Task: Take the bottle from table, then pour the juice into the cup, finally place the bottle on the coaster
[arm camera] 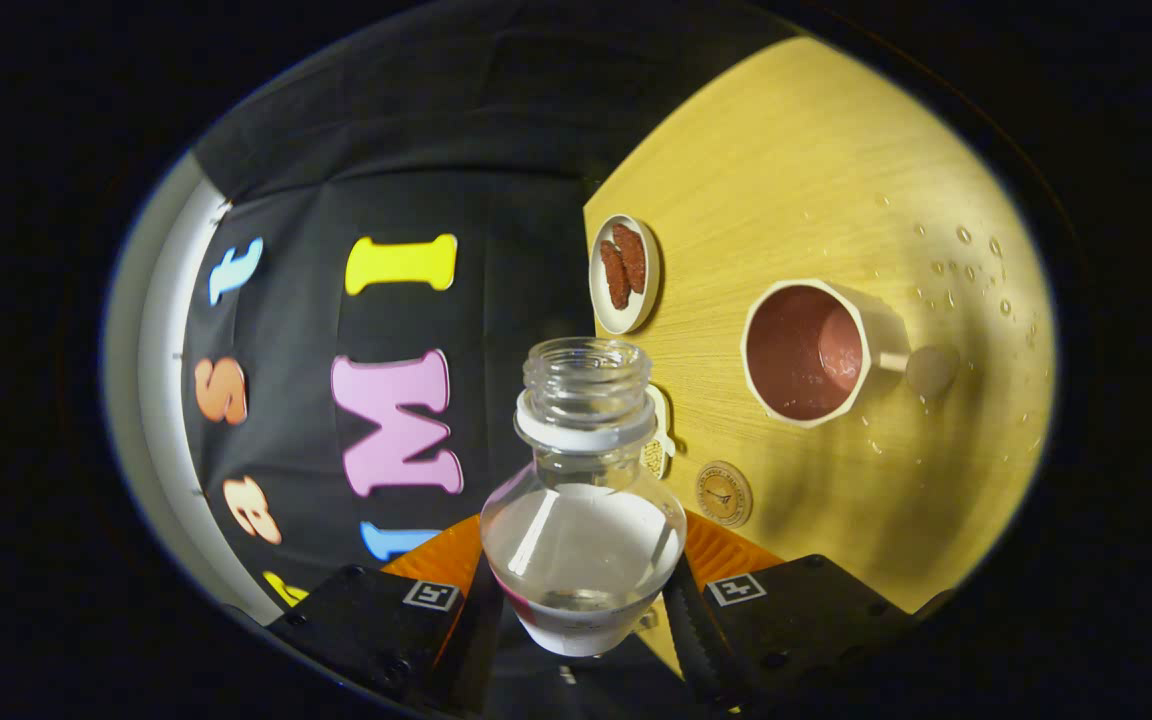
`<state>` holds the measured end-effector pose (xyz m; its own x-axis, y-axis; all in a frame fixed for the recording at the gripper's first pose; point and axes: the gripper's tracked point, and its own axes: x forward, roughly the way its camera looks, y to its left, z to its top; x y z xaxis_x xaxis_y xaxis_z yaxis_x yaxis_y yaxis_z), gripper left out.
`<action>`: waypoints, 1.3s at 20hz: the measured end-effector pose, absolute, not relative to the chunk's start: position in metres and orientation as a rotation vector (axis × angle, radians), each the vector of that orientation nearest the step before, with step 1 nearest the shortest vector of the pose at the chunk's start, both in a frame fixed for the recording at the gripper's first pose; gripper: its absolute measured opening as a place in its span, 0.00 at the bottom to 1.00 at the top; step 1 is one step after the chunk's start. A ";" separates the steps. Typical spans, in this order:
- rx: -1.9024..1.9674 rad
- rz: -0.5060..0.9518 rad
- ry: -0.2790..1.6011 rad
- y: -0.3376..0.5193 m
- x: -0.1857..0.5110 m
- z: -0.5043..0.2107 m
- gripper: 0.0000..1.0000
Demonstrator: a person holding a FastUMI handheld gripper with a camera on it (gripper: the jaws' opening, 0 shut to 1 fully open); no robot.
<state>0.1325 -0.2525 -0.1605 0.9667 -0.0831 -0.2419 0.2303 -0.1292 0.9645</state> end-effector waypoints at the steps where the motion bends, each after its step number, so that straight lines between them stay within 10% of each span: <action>1: 1.599 -0.250 0.117 -0.251 0.130 -0.156 0.75; 26: 0.110 -0.100 0.053 -0.166 0.112 -0.141 0.75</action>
